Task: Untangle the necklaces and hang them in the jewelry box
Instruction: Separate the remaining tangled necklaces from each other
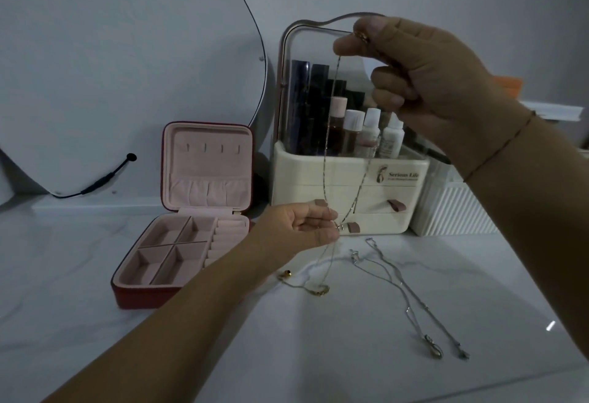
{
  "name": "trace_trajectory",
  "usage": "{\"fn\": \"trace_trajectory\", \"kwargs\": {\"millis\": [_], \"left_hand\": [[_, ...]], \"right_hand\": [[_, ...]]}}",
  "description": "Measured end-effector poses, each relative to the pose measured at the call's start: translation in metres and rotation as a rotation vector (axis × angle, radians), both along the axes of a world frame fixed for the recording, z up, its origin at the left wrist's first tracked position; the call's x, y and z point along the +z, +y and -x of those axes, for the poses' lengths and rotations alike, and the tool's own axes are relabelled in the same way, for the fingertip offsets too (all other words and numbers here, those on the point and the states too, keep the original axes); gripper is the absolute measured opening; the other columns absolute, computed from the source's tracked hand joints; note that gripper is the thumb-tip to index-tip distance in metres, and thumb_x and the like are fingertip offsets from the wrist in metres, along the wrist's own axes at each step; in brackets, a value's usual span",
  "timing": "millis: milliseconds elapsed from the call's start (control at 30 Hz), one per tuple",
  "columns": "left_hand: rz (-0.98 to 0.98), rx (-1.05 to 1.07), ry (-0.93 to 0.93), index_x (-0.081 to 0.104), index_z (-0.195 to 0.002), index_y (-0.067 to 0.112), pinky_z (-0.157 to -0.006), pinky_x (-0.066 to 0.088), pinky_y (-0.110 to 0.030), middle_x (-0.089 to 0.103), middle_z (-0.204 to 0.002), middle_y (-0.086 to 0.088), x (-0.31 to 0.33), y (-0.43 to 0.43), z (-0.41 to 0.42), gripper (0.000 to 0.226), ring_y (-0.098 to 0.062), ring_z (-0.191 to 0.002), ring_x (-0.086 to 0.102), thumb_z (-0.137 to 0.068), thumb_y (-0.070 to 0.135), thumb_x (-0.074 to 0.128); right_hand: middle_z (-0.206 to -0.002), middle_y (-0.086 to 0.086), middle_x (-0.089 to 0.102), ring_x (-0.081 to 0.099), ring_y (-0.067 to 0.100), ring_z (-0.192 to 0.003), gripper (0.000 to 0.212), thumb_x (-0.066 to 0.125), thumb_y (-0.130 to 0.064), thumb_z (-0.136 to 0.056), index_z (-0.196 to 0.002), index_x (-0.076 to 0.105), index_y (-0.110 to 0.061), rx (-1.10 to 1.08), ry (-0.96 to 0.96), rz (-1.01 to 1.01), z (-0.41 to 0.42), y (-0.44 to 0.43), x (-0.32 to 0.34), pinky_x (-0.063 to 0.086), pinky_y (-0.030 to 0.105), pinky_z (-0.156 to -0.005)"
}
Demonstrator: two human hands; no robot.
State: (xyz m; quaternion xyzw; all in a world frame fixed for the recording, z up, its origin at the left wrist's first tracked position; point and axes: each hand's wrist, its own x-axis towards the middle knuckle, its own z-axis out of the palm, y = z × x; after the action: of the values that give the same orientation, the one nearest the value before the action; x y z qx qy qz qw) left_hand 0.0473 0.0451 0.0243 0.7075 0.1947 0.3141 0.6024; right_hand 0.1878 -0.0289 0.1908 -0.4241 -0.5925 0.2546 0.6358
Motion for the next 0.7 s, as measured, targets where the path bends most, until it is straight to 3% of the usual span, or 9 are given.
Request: {"fn": "trace_trajectory", "kwargs": {"millis": [133, 367, 700], "left_hand": [[-0.061, 0.033, 0.019, 0.074, -0.085, 0.018, -0.062, 0.047, -0.013, 0.073, -0.077, 0.001, 0.0001, 0.0003, -0.0008, 0.009, -0.004, -0.067, 0.062, -0.079, 0.011, 0.072], [-0.006, -0.146, 0.034, 0.071, -0.099, 0.009, -0.072, 0.050, -0.015, 0.075, -0.087, -0.004, -0.0005, -0.0041, -0.0008, 0.019, -0.009, -0.081, 0.069, -0.083, 0.001, 0.065], [0.010, -0.141, 0.043, 0.072, -0.093, 0.005, -0.067, 0.051, -0.018, 0.074, -0.077, -0.006, 0.0037, -0.0077, 0.0002, 0.012, -0.013, -0.071, 0.069, -0.081, 0.006, 0.068]], "right_hand": [[-0.097, 0.006, 0.072, 0.022, 0.007, -0.041, 0.012, 0.051, -0.018, -0.097, -0.093, 0.060, -0.010, 0.005, 0.008, 0.000, 0.0008, 0.0004, 0.0001, 0.029, 0.017, -0.041], [-0.096, 0.005, 0.071, 0.022, 0.006, -0.040, 0.014, 0.050, -0.018, -0.098, -0.090, 0.059, -0.011, 0.018, 0.012, 0.013, -0.0008, 0.0023, -0.0021, 0.028, 0.017, -0.041], [-0.097, 0.005, 0.071, 0.023, 0.006, -0.040, 0.014, 0.050, -0.018, -0.098, -0.090, 0.060, -0.012, 0.023, 0.015, 0.013, -0.0061, 0.0028, -0.0041, 0.029, 0.016, -0.040]]}}
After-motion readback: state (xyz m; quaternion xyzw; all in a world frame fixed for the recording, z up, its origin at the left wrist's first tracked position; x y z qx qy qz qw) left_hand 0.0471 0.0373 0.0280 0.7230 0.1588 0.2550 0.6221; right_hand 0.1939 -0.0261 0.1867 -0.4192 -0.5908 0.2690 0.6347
